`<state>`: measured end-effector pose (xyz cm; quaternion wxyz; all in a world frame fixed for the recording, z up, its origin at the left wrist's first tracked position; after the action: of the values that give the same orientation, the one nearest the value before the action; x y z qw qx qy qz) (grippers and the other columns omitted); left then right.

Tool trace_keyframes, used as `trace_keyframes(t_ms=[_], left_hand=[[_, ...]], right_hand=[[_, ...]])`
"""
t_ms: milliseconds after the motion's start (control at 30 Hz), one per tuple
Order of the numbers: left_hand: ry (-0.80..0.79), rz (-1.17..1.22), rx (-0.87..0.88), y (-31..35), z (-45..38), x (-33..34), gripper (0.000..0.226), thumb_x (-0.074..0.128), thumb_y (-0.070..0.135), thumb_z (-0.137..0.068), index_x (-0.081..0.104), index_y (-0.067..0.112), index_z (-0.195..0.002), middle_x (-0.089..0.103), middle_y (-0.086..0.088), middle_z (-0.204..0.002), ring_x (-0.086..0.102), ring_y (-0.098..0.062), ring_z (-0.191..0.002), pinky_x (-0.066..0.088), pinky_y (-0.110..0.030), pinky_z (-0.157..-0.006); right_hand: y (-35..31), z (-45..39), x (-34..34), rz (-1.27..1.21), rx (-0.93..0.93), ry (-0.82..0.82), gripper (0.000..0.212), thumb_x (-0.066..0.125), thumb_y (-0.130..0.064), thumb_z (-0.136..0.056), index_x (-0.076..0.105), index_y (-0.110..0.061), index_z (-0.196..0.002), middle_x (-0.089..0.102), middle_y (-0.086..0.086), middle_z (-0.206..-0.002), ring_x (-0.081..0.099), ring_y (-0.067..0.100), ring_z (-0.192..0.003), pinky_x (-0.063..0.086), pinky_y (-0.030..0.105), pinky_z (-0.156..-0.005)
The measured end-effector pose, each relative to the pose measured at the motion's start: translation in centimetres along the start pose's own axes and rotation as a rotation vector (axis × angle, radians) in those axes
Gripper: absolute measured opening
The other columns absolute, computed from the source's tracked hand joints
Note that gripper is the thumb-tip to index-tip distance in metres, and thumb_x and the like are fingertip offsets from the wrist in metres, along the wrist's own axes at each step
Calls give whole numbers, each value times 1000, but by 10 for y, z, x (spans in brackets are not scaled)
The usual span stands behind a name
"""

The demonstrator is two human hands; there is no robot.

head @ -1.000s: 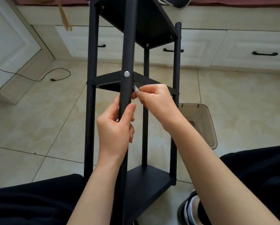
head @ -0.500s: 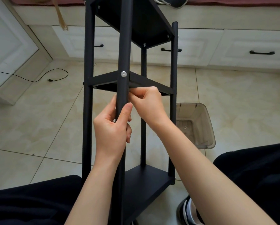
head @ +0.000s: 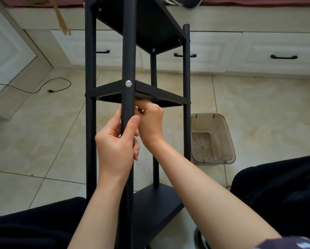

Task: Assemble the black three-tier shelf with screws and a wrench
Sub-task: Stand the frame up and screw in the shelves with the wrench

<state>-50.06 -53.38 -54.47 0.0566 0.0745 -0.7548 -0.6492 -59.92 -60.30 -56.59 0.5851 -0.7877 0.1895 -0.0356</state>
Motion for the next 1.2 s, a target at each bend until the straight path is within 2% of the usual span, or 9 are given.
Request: trace_keyframes(t_ms=[167,300,433,567,667,800,900,1000,1200], left_hand=[[4,-11,-12,-1,0,-3,29,63,25,-99,68,18,-127,51,-8,-71,42,-18,-38,36,-25,-37],[11,-11,-30,0,2,-4,28,64,27,-98,68,16,-123,52,-5,-71,42,-17,-38,36,-24,-37],[-3,-4,-32,5,7,-5,33,66,28,-95,67,15,-126,52,-4,-70,44,-15,-39,38,-25,-38],[-11,14,-36,10,17,-9,46,69,35,-87,66,21,-131,54,1,-66,44,-15,-38,39,-23,-38],[-39,31,-43,13,23,-10,53,71,39,-82,66,21,-132,55,1,-66,43,-15,-37,39,-22,-37],[-88,56,-21,21,25,-10,44,72,41,-80,69,41,-123,56,-2,-67,43,-16,-37,39,-23,-37],[-83,78,-20,24,23,-14,45,74,41,-78,70,37,-123,56,-6,-67,42,-17,-36,38,-24,-37],[-83,102,-17,25,19,-19,52,81,41,-79,68,29,-128,56,-8,-68,41,-17,-36,38,-23,-38],[-54,76,29,24,7,-34,42,74,41,-83,71,26,-122,54,-7,-68,39,-18,-36,35,-21,-38]], right_hand=[[1,6,-16,8,-23,-63,14,67,-11,-92,79,-3,-92,75,7,-82,65,3,-71,51,26,-70],[4,10,-48,45,15,-140,14,66,-14,-93,78,-7,-96,75,5,-82,70,18,-79,54,40,-76],[18,3,-87,16,254,-138,15,66,-21,-93,79,-16,-87,74,-3,-79,67,2,-79,50,22,-75],[35,-11,-124,21,434,-9,15,62,-20,-94,75,-15,-90,71,-2,-90,61,11,-93,46,27,-82],[44,-27,-142,63,511,23,15,61,-17,-93,73,-15,-85,65,-9,-88,53,4,-85,41,23,-74],[48,-52,-156,40,631,4,16,66,-12,-86,70,-20,-72,61,-8,-91,53,14,-94,41,32,-88],[48,-65,-160,26,702,-79,6,69,-16,-82,74,-18,-79,61,-2,-110,48,23,-113,37,35,-95],[45,-73,-153,-45,719,-173,11,65,-21,-86,76,-18,-88,57,2,-128,49,24,-118,39,37,-99],[37,-82,-144,-138,665,-177,9,68,-21,-84,75,-17,-80,50,3,-110,47,20,-105,39,33,-89]])
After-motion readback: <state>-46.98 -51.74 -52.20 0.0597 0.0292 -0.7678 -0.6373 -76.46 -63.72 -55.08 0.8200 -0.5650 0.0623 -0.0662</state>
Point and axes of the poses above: each hand's wrist, its own z-axis away from the middle knuckle, its own x-axis out of the palm, y = z × x, the point moved 5 cm from there along -z, towards the middle knuckle
